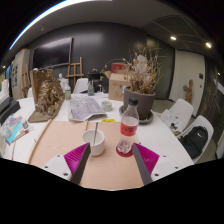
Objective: Pour water
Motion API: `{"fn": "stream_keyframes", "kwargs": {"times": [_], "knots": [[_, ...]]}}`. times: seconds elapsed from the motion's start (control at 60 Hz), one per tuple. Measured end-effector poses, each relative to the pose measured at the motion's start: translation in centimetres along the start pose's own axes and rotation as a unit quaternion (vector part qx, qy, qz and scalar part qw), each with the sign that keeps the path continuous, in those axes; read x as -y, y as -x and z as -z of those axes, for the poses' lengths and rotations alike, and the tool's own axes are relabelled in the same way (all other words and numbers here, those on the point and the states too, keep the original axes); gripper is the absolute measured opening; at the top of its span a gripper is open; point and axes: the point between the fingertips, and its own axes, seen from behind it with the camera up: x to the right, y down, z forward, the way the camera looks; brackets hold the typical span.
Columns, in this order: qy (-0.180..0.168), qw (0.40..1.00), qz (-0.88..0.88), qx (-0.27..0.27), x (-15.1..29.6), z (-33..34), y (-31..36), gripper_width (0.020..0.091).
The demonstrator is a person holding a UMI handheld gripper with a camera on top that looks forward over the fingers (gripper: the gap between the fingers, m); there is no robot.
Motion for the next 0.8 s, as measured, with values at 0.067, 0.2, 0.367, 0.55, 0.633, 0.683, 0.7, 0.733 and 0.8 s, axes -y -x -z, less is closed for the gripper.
{"fn": "stream_keyframes", "kwargs": {"times": [0.067, 0.2, 0.367, 0.55, 0.633, 0.683, 0.7, 0.733, 0.8], "knots": [[0.013, 1.000, -0.007, -0.003, -0.3, 3.1, 2.0, 0.0857], [0.027, 1.000, -0.015, -0.002, -0.5, 9.3, 6.3, 0.0858], [0.021, 1.000, -0.007, -0.016, -0.7, 14.9, 10.2, 0.0859], [0.016, 1.000, -0.001, -0.021, -1.0, 18.4, 12.7, 0.0855], [0.019, 1.000, -0.005, -0.020, -1.4, 19.2, 13.3, 0.0853], [0.021, 0.999, 0.005, -0.031, -1.6, 19.7, 13.2, 0.0853], [0.020, 0.999, 0.010, -0.033, -1.6, 19.8, 13.2, 0.0856], [0.018, 0.999, 0.017, -0.033, -1.6, 19.9, 13.2, 0.0856], [0.019, 0.999, 0.016, -0.028, -1.7, 19.8, 13.6, 0.0855]]}}
